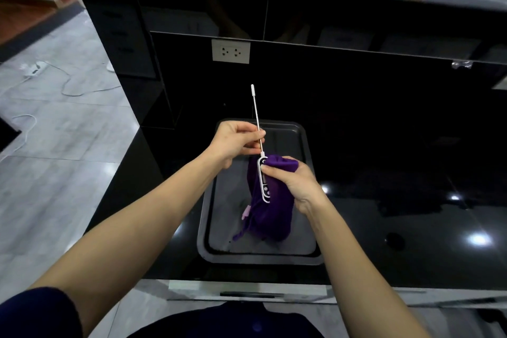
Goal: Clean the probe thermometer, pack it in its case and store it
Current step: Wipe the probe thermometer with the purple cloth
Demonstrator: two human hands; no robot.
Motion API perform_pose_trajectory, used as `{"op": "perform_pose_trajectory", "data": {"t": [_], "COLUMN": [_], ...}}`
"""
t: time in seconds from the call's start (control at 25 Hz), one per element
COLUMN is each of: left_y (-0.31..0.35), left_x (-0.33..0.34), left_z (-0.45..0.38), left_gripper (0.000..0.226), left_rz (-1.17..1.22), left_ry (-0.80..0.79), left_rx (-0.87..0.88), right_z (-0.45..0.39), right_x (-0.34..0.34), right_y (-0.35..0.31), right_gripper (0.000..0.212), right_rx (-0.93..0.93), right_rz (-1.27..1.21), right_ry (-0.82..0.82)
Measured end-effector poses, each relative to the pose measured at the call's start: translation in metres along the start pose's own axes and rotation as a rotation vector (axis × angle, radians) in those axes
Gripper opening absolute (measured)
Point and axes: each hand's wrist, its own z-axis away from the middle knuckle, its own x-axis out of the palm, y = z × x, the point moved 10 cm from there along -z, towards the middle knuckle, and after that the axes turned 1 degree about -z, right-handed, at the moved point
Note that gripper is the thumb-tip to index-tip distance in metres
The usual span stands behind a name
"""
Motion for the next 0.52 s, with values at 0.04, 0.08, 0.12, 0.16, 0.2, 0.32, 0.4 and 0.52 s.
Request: {"op": "perform_pose_trajectory", "data": {"t": [0.04, 0.08, 0.12, 0.16, 0.2, 0.32, 0.4, 0.52], "left_y": [0.003, 0.006, 0.007, 0.008, 0.008, 0.005, 0.004, 0.004], "left_x": [-0.004, -0.008, -0.012, -0.015, -0.017, -0.018, -0.014, -0.002], "left_z": [-0.002, -0.004, -0.007, -0.009, -0.009, -0.011, -0.013, -0.017], "left_gripper": [0.009, 0.006, 0.006, 0.006, 0.006, 0.003, 0.004, 0.004], "left_rz": [0.016, 0.034, 0.050, 0.059, 0.065, 0.106, 0.128, 0.134], "left_ry": [0.021, 0.042, 0.058, 0.069, 0.079, 0.106, 0.102, 0.080], "left_rx": [0.012, 0.022, 0.030, 0.034, 0.035, 0.019, -0.004, -0.029], "right_z": [-0.001, -0.001, 0.000, 0.001, 0.002, 0.003, 0.003, 0.005], "right_x": [-0.001, -0.002, -0.003, -0.003, -0.004, -0.012, -0.018, -0.028], "right_y": [0.001, 0.002, 0.004, 0.005, 0.006, 0.005, 0.003, 0.000], "right_gripper": [0.031, 0.031, 0.031, 0.031, 0.031, 0.041, 0.050, 0.058], "right_rx": [0.001, 0.007, 0.013, 0.020, 0.027, 0.026, 0.010, -0.029], "right_rz": [0.005, 0.006, 0.005, 0.004, 0.003, 0.007, 0.009, -0.031], "right_ry": [0.008, 0.011, 0.006, -0.001, -0.008, -0.013, -0.014, -0.025]}}
